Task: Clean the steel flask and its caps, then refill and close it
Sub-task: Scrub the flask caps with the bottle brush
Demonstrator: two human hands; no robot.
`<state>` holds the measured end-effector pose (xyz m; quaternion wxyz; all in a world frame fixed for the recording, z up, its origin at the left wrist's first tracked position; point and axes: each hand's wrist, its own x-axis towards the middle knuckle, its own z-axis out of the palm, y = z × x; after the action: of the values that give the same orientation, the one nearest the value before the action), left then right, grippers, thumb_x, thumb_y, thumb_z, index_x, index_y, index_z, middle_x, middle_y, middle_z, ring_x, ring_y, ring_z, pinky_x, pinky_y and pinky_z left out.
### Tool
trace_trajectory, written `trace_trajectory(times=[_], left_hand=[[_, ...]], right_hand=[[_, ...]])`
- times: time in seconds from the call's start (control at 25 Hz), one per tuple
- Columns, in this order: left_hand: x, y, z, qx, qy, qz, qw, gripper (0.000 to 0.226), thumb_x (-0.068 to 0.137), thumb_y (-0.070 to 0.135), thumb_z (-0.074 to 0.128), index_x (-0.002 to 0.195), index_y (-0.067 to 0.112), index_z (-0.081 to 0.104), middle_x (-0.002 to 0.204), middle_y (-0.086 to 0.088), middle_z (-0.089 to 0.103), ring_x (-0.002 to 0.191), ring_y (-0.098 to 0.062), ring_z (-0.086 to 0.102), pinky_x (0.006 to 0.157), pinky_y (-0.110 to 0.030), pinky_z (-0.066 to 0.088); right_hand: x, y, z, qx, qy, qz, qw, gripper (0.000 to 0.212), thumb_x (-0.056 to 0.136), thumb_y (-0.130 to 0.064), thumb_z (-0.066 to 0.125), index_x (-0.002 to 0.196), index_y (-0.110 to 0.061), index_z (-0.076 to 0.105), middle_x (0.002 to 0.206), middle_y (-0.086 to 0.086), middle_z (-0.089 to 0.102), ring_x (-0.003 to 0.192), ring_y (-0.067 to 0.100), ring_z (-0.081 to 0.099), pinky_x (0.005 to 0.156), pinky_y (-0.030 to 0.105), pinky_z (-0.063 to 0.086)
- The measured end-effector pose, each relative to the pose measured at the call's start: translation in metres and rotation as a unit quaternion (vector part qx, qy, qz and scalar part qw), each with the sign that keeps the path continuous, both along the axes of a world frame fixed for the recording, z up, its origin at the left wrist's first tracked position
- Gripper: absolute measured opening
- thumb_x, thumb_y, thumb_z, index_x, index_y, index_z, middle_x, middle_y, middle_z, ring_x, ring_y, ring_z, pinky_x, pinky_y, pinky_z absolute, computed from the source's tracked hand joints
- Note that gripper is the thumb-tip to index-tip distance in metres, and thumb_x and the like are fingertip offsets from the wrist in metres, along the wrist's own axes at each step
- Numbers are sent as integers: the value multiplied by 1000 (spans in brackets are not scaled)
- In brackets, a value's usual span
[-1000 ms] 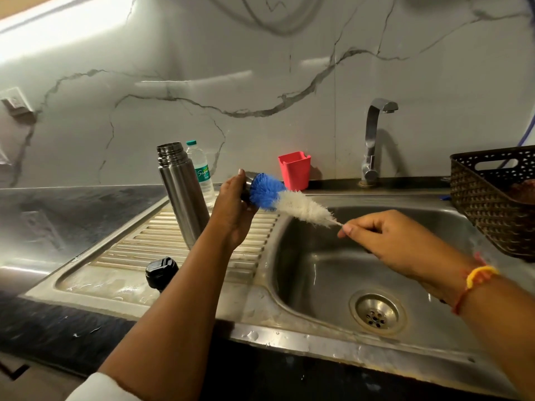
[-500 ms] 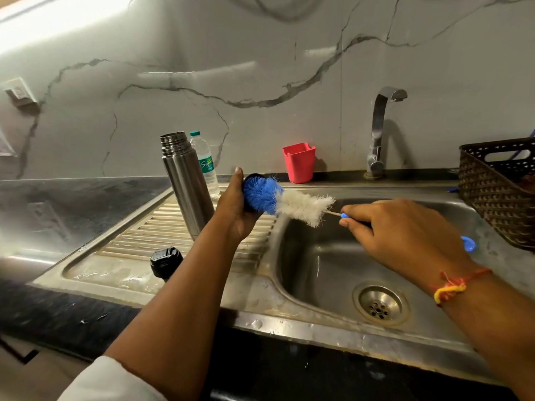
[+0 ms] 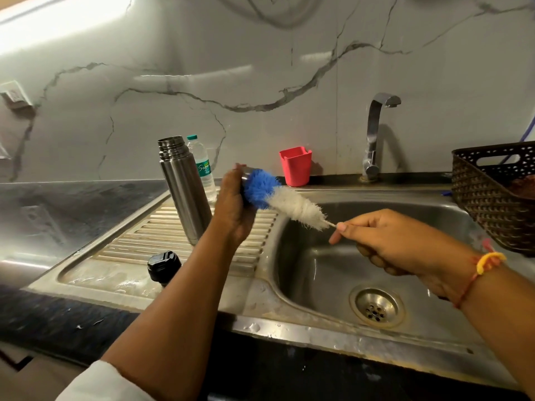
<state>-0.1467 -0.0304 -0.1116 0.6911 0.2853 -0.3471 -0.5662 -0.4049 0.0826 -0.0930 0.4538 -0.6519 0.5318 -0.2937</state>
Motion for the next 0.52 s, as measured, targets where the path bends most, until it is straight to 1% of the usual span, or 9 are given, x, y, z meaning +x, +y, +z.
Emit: trace_trajectory(times=[0.08, 0.16, 0.24, 0.28, 0.32, 0.36, 0.4, 0.48, 0.52], left_hand=[[-1, 0, 2, -9, -5, -11, 1000, 40, 103, 43, 52, 116, 7, 61, 114, -17, 66, 117, -33, 62, 106, -49, 51], [-2, 0, 4, -13, 18, -1, 1000, 35, 106, 42, 48, 110, 10, 61, 111, -16, 69, 116, -31, 63, 109, -50, 48], [-3, -1, 4, 7, -6, -7, 1000, 44, 104, 46, 49, 124, 8, 57, 125, -19, 67, 121, -31, 65, 104, -49, 53], [-2, -5, 1, 26, -32, -12, 999, 50, 102, 48, 52, 132, 8, 54, 130, -18, 64, 121, -31, 65, 100, -47, 56], [-1, -7, -2, 46, -58, -10, 997, 50, 100, 46, 55, 134, 10, 53, 131, -16, 63, 119, -30, 65, 96, -44, 57], [0, -9, -4, 63, -72, 5, 995, 42, 101, 41, 59, 131, 12, 56, 128, -15, 62, 116, -29, 65, 95, -41, 58], [1, -11, -5, 76, -67, 19, 995, 31, 101, 33, 62, 124, 13, 59, 124, -16, 60, 113, -29, 65, 93, -39, 59], [6, -10, -2, 104, 10, 15, 994, 22, 99, 28, 63, 110, 10, 61, 119, -19, 61, 109, -32, 67, 92, -41, 60], [7, -9, 0, 115, 48, 2, 992, 30, 100, 36, 61, 108, 7, 61, 118, -21, 64, 110, -34, 68, 96, -45, 58]], right_hand=[[-3, 1, 1, 44, -37, 5, 998, 30, 98, -41, 52, 91, -24, 77, 54, -4, 40, 44, 8, 28, 40, 23, 22], [-6, 0, 3, 44, -33, 6, 998, 30, 98, -40, 52, 90, -24, 77, 54, -5, 42, 43, 8, 30, 39, 22, 23], [-8, -3, 0, -23, 6, -18, 1000, 27, 97, -37, 54, 89, -26, 76, 53, -11, 51, 44, 5, 42, 42, 19, 31], [-7, -5, -3, -79, 38, -39, 995, 23, 97, -36, 55, 91, -28, 76, 59, -16, 60, 52, 1, 53, 48, 17, 39], [-7, -9, -7, -143, 79, -62, 985, 20, 96, -37, 57, 96, -30, 75, 71, -18, 68, 68, 0, 61, 60, 19, 48], [-6, -12, -11, -199, 133, -85, 967, 20, 95, -40, 57, 103, -32, 74, 84, -15, 72, 80, 4, 64, 72, 26, 53], [-7, -14, -13, -237, 191, -101, 947, 23, 95, -43, 56, 108, -32, 72, 90, -11, 72, 84, 9, 64, 78, 33, 55], [-8, -14, -13, -280, 274, -109, 914, 27, 97, -47, 51, 112, -34, 69, 80, -10, 68, 74, 10, 61, 71, 36, 55], [-9, -12, -10, -297, 301, -102, 900, 28, 97, -48, 48, 113, -35, 67, 73, -10, 64, 69, 9, 58, 65, 35, 54]])
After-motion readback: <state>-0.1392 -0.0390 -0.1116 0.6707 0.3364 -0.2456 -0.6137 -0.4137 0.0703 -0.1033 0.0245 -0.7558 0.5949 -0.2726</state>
